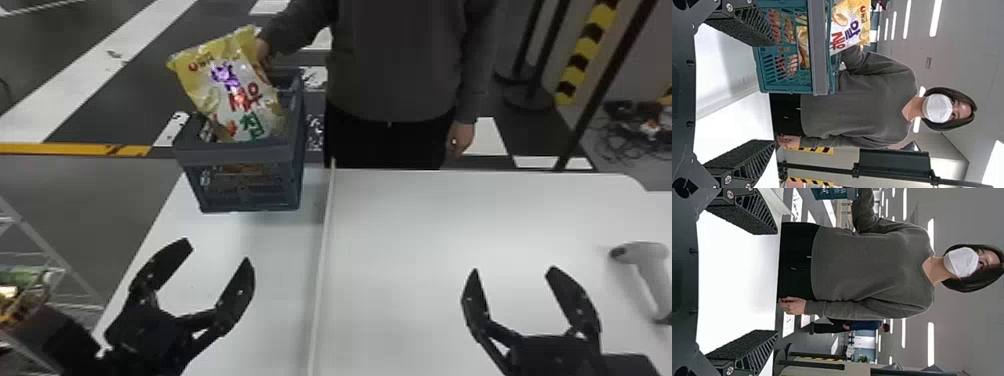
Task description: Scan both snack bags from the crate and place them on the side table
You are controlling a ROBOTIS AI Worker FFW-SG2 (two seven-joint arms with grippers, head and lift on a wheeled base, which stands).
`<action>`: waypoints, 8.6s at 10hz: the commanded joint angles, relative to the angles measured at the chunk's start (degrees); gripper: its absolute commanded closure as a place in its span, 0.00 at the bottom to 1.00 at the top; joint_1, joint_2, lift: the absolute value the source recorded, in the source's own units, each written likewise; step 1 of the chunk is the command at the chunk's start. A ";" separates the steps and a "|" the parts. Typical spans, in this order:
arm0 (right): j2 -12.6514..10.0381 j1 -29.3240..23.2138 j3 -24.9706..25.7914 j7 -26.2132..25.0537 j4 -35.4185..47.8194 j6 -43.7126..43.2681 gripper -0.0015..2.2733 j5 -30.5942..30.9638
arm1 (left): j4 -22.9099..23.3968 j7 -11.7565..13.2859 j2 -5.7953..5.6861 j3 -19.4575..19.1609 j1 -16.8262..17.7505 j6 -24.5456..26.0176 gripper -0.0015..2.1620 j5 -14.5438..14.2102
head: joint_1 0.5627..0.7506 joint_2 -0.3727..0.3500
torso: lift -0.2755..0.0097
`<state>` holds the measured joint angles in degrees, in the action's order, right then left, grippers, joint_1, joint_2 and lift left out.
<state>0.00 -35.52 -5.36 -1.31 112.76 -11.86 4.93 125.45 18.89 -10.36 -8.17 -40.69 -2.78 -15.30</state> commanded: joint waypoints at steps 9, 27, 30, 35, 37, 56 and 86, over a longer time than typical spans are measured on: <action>-0.05 0.01 0.08 -0.01 0.09 1.27 0.04 0.08 | 0.32 0.00 -0.01 0.00 0.18 1.87 0.06 -0.25 | 0.70 0.63 | 0.63; -0.05 0.72 -0.71 -0.09 0.09 6.72 0.04 0.26 | -8.74 5.80 -0.27 -13.18 13.27 13.12 0.06 -6.85 | 0.70 0.79 | 0.63; -0.05 0.72 -0.71 -0.09 0.18 7.78 0.04 0.26 | -15.15 10.20 -1.42 -16.08 23.03 20.15 0.06 -7.02 | 0.70 0.85 | 0.63; -0.05 0.19 -0.44 -0.09 1.06 9.18 0.04 0.26 | -29.30 18.46 -3.88 -16.08 37.09 25.07 0.06 -3.95 | 0.70 0.86 | 0.63; -0.05 -0.25 -0.27 -0.09 1.58 9.53 0.05 0.26 | -34.49 22.50 -4.23 -16.08 42.45 25.77 0.06 -1.13 | 0.70 0.86 | 0.63; -0.05 -0.60 0.17 -0.09 2.02 11.47 0.05 0.17 | -22.89 36.30 -5.28 -23.12 47.02 45.11 0.99 -7.46 | 0.70 0.80 | 0.63; -0.05 -2.97 7.12 -1.68 4.13 6.02 0.05 -5.19 | -43.01 22.94 10.51 25.93 52.29 32.10 0.01 2.82 | 0.70 0.03 | 0.63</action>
<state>0.00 -38.48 1.74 -2.99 116.84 -5.80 -0.26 82.44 41.79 0.00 17.51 10.88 29.35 -13.28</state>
